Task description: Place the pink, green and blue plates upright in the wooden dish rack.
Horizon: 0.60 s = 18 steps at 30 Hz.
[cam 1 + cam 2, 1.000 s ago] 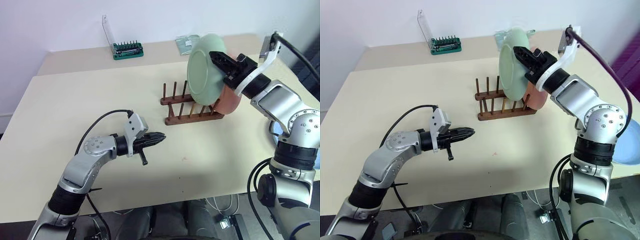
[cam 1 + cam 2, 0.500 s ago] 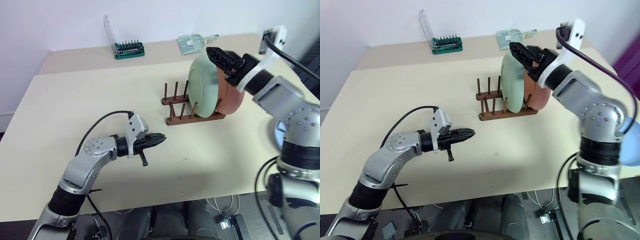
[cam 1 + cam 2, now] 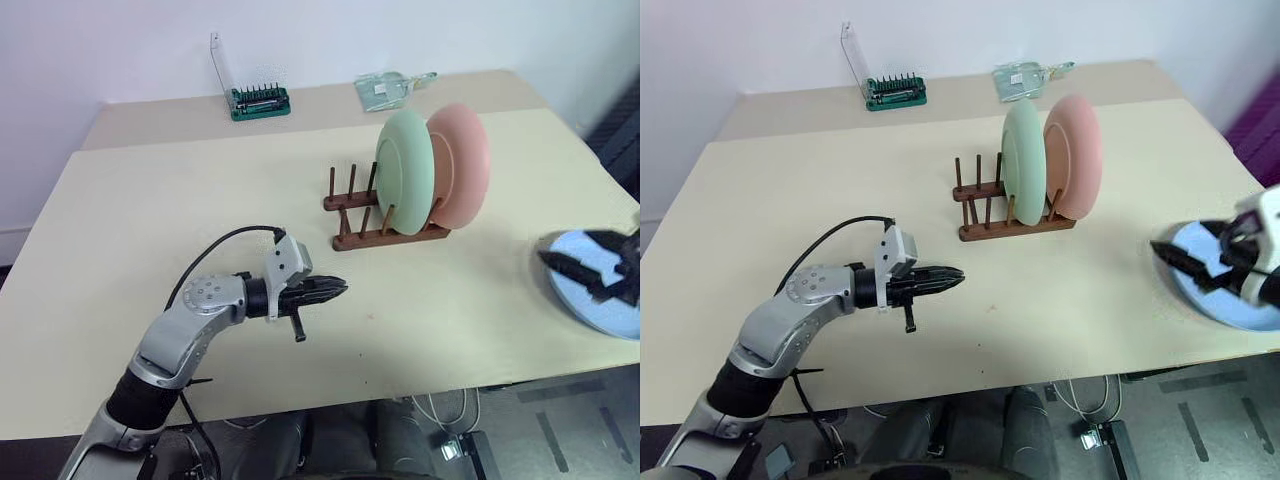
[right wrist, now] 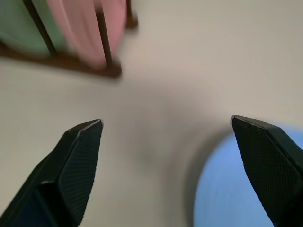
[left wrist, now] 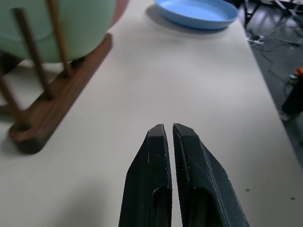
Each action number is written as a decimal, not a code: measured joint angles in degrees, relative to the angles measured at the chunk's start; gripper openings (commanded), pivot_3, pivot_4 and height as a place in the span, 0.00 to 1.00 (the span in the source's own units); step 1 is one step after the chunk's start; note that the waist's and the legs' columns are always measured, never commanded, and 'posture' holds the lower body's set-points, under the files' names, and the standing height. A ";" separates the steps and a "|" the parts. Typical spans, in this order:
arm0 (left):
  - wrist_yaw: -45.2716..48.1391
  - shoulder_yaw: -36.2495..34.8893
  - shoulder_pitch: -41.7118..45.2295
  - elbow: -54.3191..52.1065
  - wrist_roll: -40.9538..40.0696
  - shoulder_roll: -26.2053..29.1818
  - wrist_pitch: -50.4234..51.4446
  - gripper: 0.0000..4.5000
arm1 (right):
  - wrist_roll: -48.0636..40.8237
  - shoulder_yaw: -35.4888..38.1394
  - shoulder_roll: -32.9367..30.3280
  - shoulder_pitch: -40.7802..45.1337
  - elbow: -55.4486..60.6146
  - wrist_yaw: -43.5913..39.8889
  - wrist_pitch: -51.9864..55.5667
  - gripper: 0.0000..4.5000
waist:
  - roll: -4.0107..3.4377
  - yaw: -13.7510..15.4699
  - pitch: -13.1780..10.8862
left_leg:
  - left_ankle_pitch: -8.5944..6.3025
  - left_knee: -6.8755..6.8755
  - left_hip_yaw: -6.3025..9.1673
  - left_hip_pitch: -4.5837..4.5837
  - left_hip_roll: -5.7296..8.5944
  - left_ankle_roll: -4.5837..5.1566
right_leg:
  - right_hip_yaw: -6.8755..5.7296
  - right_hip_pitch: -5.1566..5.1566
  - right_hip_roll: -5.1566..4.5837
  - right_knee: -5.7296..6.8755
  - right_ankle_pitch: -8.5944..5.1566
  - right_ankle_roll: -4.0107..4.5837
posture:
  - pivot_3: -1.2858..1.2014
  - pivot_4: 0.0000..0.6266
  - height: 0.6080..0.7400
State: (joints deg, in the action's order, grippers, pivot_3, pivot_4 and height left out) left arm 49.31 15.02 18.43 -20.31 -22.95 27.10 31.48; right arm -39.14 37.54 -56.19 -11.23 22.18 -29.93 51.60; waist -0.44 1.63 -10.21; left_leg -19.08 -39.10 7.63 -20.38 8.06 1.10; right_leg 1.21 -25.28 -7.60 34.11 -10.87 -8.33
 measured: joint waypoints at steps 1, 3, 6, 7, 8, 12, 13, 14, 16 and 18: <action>0.23 0.00 0.03 0.24 0.02 0.00 0.00 0.05 | 1.27 -0.94 1.25 -0.05 -0.06 1.75 0.67 0.99 | 0.00 0.06 0.00 | 0.01 -0.02 0.00 0.01 0.01 -0.01 | 0.00 0.01 0.00 0.00 0.02 -0.01 | 0.52 0.24 0.98; 0.38 0.00 0.23 0.53 0.02 -0.11 0.00 0.05 | 3.09 -2.46 3.44 0.32 -0.63 4.36 1.37 0.99 | 0.01 0.37 0.00 | 0.05 -0.04 0.01 0.00 0.01 -0.07 | 0.00 0.01 0.01 0.00 0.03 -0.01 | 0.52 0.24 0.98; 0.60 0.02 0.44 0.58 0.03 -0.21 -0.02 0.05 | 5.18 -5.12 6.62 2.69 -2.84 6.95 1.58 0.94 | 0.01 0.62 0.00 | 0.17 -0.04 0.01 -0.01 0.02 -0.30 | 0.00 0.00 0.00 -0.02 0.03 -0.02 | 0.52 0.24 0.98; 0.62 0.03 0.50 0.60 0.04 -0.25 -0.03 0.05 | 6.98 -6.86 6.62 3.02 -3.99 7.45 0.78 0.87 | 0.02 0.62 0.00 | 0.17 -0.03 0.01 -0.01 0.03 -0.30 | 0.00 0.00 0.00 -0.02 0.03 -0.02 | 0.52 0.24 0.98; 0.64 0.04 0.52 0.60 0.06 -0.26 -0.04 0.05 | 8.84 -8.40 6.57 3.10 -5.14 7.93 -0.11 0.79 | 0.03 0.63 0.00 | 0.17 -0.03 0.01 -0.02 0.03 -0.30 | 0.00 -0.01 0.00 -0.02 0.03 -0.02 | 0.52 0.24 0.98; 0.56 0.00 0.64 0.60 0.31 -0.19 -0.03 0.05 | 16.18 -14.27 5.97 3.98 -8.56 8.52 -5.59 0.33 | 0.03 0.64 -0.01 | 0.17 -0.03 0.01 -0.01 0.05 -0.30 | -0.01 0.01 -0.01 -0.02 0.04 -0.02 | 0.52 0.24 0.98; 0.46 -0.02 0.67 0.60 0.33 -0.19 -0.01 0.05 | 17.43 -14.70 5.97 4.79 -9.39 8.74 -6.12 0.21 | 0.04 0.58 -0.01 | 0.17 -0.04 0.01 -0.02 0.05 -0.30 | 0.00 0.01 -0.01 -0.02 0.04 -0.02 | 0.52 0.24 0.98; 0.39 -0.02 0.66 0.58 0.35 -0.18 0.00 0.05 | 18.27 -14.82 5.98 5.28 -9.99 8.89 -6.37 0.09 | 0.03 0.58 0.00 | 0.18 -0.03 0.01 -0.01 0.05 -0.30 | 0.00 0.01 -0.01 -0.02 0.04 -0.02 | 0.52 0.24 0.98; 0.21 -0.05 0.66 0.55 0.39 -0.15 0.08 0.05 | 20.06 -14.87 5.89 6.16 -10.28 9.09 -6.98 0.01 | 0.04 0.53 0.00 | 0.18 -0.03 0.03 0.00 0.04 -0.31 | 0.00 0.00 0.02 -0.01 0.04 -0.03 | 0.52 0.24 0.98; 0.07 -0.05 0.61 0.39 0.40 -0.14 0.18 0.05 | 22.30 -16.04 5.21 6.57 -10.39 8.96 -8.37 0.01 | 0.05 0.56 -0.01 | 0.18 -0.03 0.04 0.00 0.04 -0.31 | -0.01 0.01 0.02 -0.01 0.04 -0.03 | 0.52 0.24 0.98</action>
State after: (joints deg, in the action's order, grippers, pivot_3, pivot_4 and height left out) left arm 49.38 14.97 19.04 -19.92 -22.55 26.96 31.66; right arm -16.84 21.50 -50.98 -4.66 11.79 -20.97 43.23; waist -0.40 2.18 -10.22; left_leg -18.90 -39.13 7.67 -20.38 8.10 0.79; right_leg 1.21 -25.28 -7.58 34.10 -10.83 -8.35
